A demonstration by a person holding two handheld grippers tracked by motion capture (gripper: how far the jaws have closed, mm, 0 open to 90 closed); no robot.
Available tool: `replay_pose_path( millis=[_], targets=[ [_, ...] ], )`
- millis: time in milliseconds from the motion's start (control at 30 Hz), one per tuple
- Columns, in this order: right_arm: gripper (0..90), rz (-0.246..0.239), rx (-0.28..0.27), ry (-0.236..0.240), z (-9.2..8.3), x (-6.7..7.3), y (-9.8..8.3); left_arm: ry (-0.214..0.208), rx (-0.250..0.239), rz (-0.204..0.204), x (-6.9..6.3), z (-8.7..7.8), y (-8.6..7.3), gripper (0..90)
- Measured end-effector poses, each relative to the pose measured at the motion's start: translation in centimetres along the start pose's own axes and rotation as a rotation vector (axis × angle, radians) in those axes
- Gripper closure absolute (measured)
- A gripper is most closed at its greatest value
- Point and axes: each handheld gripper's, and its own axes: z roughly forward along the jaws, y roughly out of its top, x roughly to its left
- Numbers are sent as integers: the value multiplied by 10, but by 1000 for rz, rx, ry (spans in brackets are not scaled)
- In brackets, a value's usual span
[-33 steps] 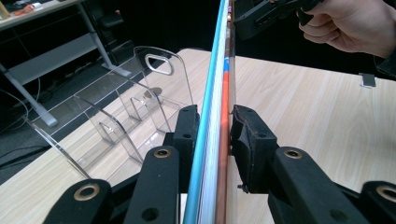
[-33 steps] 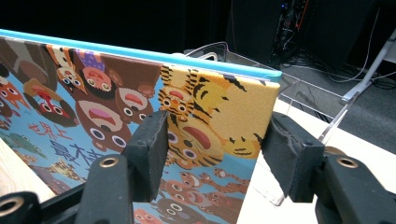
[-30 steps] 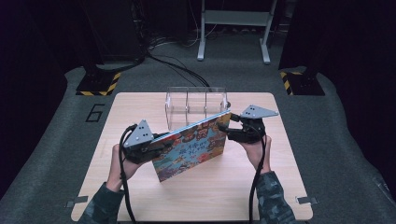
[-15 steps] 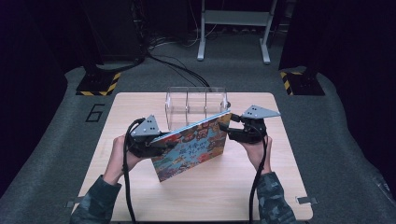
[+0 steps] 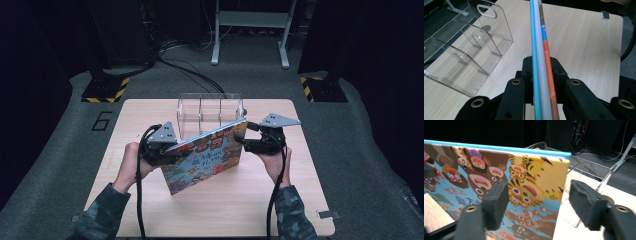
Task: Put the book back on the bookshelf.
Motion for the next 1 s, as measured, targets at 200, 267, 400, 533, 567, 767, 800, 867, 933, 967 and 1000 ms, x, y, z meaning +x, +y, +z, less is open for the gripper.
replay_pose_path(
  millis=[200, 267, 400, 533, 567, 767, 800, 867, 933, 967, 1000],
  targets=[
    [172, 65, 2, -52, -17, -10, -22, -23, 9, -10, 3, 0, 1, 788],
    [170, 93, 27, -104, -23, -17, -42, -25, 15, -11, 3, 0, 2, 792],
    [150, 202, 156, -289, -28, -44, -115, -31, 17, -34, 6, 0, 2, 794],
    [136, 265, 202, -375, -29, -55, -146, -21, 11, -39, 7, 1, 2, 792],
    [133, 279, 207, -389, -30, -57, -152, -21, 11, -39, 7, 1, 2, 791],
    [126, 263, 267, -443, -21, -65, -172, -29, 30, -29, 7, 0, 4, 790],
    [127, 264, 289, -457, -17, -66, -178, -28, 30, -31, 7, 0, 4, 790],
    [127, 263, 297, -456, -16, -67, -181, -23, 29, -34, 7, 1, 4, 791],
    [136, 270, 315, -465, -13, -69, -188, -31, 40, -33, 7, 0, 5, 792],
    [138, 271, 325, -473, -12, -69, -187, -25, 44, -35, 6, 0, 6, 793],
    [139, 257, 315, -463, -12, -68, -187, -29, 46, -26, 6, 0, 6, 793]
  ],
)
